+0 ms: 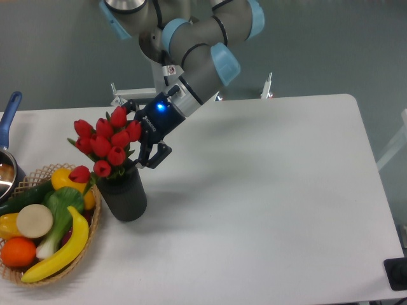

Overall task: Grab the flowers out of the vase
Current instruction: 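Close the gripper around the tulip stems just above the vase rim, then lift the gripped tulips up and out of the black vase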

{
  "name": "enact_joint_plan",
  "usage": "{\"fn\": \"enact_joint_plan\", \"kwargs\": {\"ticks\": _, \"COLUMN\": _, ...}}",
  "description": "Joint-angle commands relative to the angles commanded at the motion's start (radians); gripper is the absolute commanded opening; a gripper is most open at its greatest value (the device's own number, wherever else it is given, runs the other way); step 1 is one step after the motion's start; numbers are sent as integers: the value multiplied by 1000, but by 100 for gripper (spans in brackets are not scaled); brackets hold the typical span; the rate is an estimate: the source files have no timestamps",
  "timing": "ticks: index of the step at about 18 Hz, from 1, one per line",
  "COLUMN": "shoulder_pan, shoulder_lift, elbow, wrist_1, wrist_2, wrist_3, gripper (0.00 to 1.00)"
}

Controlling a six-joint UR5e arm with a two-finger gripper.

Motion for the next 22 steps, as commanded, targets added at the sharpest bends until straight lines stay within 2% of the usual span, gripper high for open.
{"fn": "enact_joint_plan", "kwargs": {"ticks": 2, "shoulder_pan": 2, "shoulder_lift": 9, "elbow": -3, "wrist_1": -2, "wrist_2": 2, "wrist_3": -5, "gripper": 10}}
{"fn": "enact_joint_plan", "kwargs": {"ticks": 3, "shoulder_pan": 3, "shoulder_lift": 11, "elbow": -3, "wrist_1": -2, "wrist_2": 3, "wrist_3": -5, "gripper": 0}}
{"fn": "enact_joint_plan", "kwargs": {"ticks": 14, "shoulder_pan": 55, "shoulder_lift": 101, "elbow": 24, "wrist_1": -2, "wrist_2": -23, "wrist_3": -198, "gripper": 0}}
{"fn": "enact_joint_plan", "kwargs": {"ticks": 17, "shoulder_pan": 81, "shoulder_lift": 121, "elbow": 57, "wrist_1": -3, "wrist_2": -81, "wrist_3": -285, "gripper": 0}}
{"fn": "enact_joint_plan", "kwargs": {"ticks": 22, "shoulder_pan": 104, "shoulder_lift": 123, "elbow": 132, "wrist_1": -3, "wrist_2": -106, "wrist_3": -422, "gripper": 0}}
